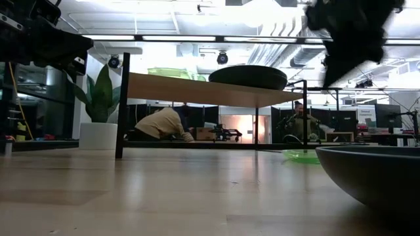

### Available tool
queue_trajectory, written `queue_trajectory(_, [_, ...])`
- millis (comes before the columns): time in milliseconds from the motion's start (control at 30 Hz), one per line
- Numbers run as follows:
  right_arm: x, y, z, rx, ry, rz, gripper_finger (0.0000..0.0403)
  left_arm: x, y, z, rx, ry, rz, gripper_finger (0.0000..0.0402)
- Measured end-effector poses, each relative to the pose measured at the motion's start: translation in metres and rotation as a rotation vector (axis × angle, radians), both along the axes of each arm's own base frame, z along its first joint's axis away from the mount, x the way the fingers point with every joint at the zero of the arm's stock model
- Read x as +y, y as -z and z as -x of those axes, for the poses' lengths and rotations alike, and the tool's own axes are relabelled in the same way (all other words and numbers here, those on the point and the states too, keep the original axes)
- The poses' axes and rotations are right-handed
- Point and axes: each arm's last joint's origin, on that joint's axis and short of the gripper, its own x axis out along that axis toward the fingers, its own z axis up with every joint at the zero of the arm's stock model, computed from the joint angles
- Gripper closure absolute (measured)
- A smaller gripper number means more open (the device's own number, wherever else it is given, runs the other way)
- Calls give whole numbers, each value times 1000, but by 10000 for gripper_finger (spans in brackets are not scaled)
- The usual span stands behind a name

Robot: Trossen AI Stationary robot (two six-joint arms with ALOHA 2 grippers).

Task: Place and stack plates onto a shelf
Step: Stack the top green plate on top of the green plate on the shelf

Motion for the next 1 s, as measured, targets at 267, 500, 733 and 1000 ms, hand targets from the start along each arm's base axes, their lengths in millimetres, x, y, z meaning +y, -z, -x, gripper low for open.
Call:
queue_trajectory(267, [-19, 51, 49, 68, 255, -67, 357, 0, 0, 0, 0, 0, 0, 401])
queue_trajectory(500, [-38, 67, 83, -77, 398, -79, 256, 0, 0, 0, 0, 0, 0, 401])
queue_trajectory(733, [-43, 108, 94, -240, 459, -209, 210, 0, 0, 0, -1, 0, 0, 401])
queue_trajectory(1000, [-46, 121, 95, -360, 504, -222, 219, 0, 0, 0, 0, 0, 0, 402])
